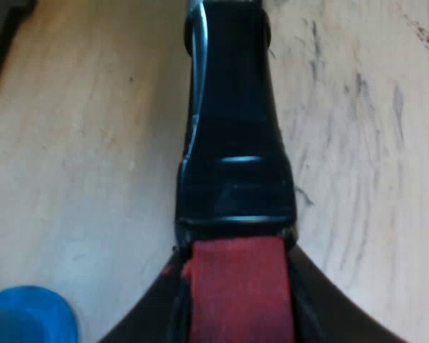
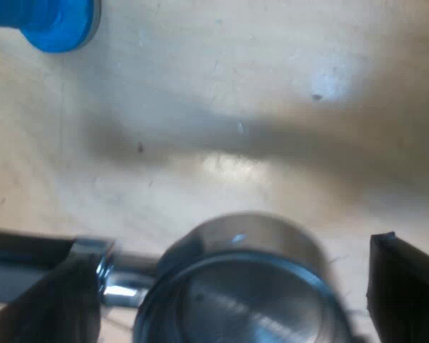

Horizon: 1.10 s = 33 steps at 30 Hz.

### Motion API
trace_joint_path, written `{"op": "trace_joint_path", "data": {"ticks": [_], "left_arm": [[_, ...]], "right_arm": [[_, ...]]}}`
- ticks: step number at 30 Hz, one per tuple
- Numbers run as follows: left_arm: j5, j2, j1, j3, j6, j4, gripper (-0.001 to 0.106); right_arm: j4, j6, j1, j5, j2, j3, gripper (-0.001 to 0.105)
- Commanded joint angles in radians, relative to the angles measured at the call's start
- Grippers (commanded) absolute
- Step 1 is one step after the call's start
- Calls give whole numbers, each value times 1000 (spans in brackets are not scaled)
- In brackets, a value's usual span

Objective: Put the handle in the coffee machine

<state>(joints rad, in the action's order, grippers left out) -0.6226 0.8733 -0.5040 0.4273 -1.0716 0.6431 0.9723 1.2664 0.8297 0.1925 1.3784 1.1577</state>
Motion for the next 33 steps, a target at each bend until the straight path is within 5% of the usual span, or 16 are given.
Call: {"op": "trace_joint_path", "data": {"ticks": [1, 14, 33], "left_arm": [[-47, -10, -5, 8, 8, -19, 0], [-47, -29, 27, 8, -3, 47, 0], [-43, -110, 358, 8, -3, 178, 0]], "right_arm": [[-2, 16, 3, -62, -13, 14, 78], [-6, -8, 3, -130, -13, 14, 78], [-179, 41, 7, -294, -112, 14, 78]]}}
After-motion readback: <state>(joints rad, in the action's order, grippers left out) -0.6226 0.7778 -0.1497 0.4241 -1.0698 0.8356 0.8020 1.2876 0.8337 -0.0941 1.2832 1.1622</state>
